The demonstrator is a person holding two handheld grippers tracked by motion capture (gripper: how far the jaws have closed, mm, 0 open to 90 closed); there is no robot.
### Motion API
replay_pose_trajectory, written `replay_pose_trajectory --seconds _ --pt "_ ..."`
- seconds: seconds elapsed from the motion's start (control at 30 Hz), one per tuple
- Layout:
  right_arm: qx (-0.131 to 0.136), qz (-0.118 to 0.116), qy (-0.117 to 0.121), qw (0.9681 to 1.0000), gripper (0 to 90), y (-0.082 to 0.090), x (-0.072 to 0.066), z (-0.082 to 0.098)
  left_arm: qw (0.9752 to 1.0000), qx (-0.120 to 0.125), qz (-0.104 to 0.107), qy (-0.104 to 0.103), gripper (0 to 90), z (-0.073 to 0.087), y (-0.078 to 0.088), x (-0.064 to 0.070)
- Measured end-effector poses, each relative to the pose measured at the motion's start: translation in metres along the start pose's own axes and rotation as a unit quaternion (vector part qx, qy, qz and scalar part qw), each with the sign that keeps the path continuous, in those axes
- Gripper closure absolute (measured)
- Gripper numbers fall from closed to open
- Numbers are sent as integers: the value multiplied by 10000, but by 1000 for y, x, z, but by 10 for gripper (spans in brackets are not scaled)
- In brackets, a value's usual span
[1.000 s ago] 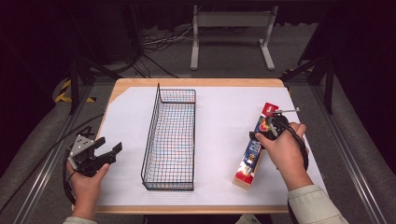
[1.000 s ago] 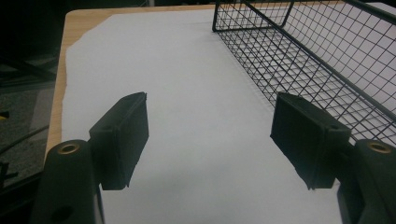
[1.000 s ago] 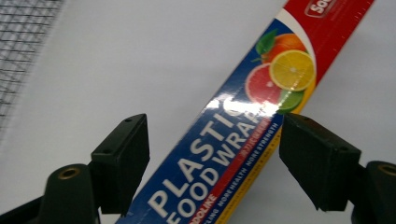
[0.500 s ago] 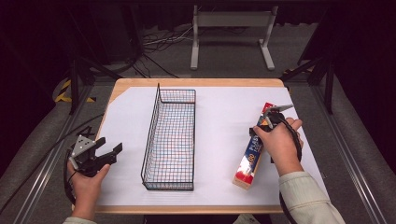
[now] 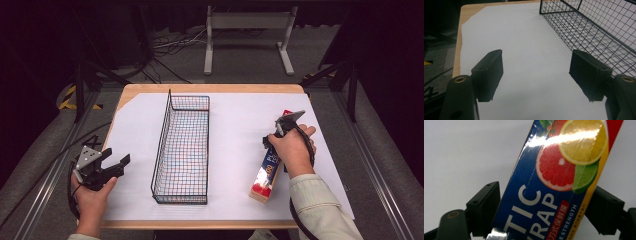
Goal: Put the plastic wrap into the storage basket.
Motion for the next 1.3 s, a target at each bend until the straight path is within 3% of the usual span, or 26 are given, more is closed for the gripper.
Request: replay_pose_trajectory --seconds 0.23,0.5,0.73,1.0,1.3 --pt "-281 41 -109 9995 227 -4 -1 3 10000 25 13 16 275 0 0 0" --pt "-531 349 -358 9973 329 -1 -2 4 10000 30 1 18 275 -1 0 0" --pt "-665 220 -564 9959 365 2 0 5 10000 33 5 15 275 -1 0 1" --pt "-680 107 -581 9959 400 7 1 4 10000 49 6 11 274 -1 0 1" --pt "-496 -76 -473 9976 408 35 2 -7 10000 53 -7 0 275 -1 1 1"
Point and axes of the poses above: each handheld gripper's, and its own axes: y roughly backward along the jaws, z roughly out of its underside, x roughly to its right, the point moved 9 cm from there along -y, roughly forward along the jaws, and after that the axes turned 11 degrees about z, right-handed, at the moved point
